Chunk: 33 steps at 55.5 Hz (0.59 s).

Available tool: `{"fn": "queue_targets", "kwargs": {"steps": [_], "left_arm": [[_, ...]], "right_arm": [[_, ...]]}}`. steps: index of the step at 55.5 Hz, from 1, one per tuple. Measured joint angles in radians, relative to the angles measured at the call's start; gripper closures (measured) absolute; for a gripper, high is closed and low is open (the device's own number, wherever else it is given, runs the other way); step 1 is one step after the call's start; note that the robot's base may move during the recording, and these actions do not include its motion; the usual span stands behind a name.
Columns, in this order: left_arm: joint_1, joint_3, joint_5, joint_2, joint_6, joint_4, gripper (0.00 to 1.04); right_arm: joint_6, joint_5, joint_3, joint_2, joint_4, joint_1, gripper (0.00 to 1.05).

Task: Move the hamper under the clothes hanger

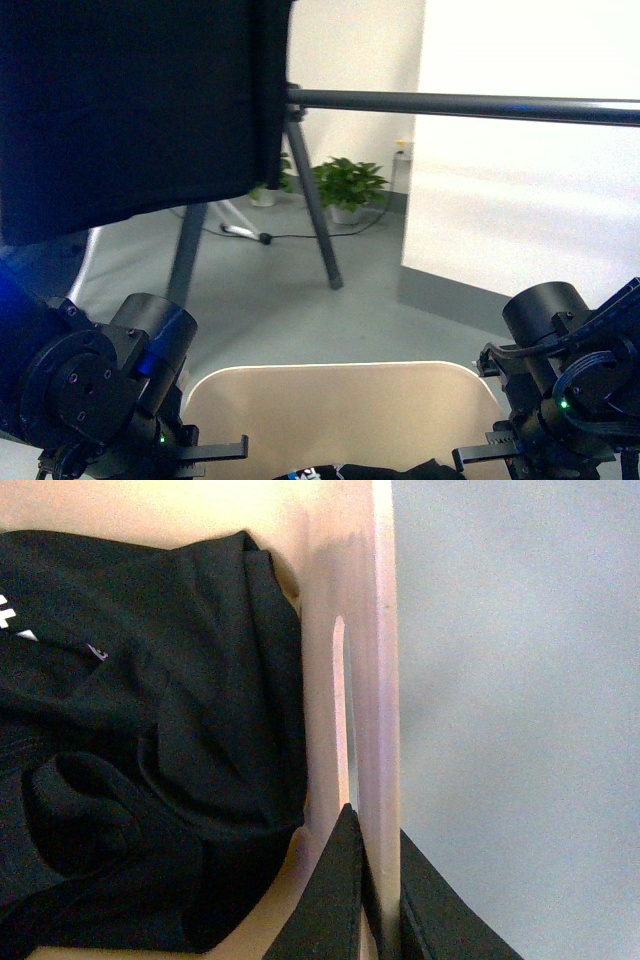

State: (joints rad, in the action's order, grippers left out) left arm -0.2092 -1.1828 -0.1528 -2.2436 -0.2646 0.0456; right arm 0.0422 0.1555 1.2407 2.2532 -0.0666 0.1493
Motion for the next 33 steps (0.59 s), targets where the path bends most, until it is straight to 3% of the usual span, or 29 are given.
{"fn": "queue_targets", "kwargs": {"steps": [33], "left_arm": [[0.002,0.002,-0.003,0.0,0.0,0.0,1.0]], "right_arm": [[0.0,-0.002,0.0,0.0,0.0,0.003,1.02]]}}
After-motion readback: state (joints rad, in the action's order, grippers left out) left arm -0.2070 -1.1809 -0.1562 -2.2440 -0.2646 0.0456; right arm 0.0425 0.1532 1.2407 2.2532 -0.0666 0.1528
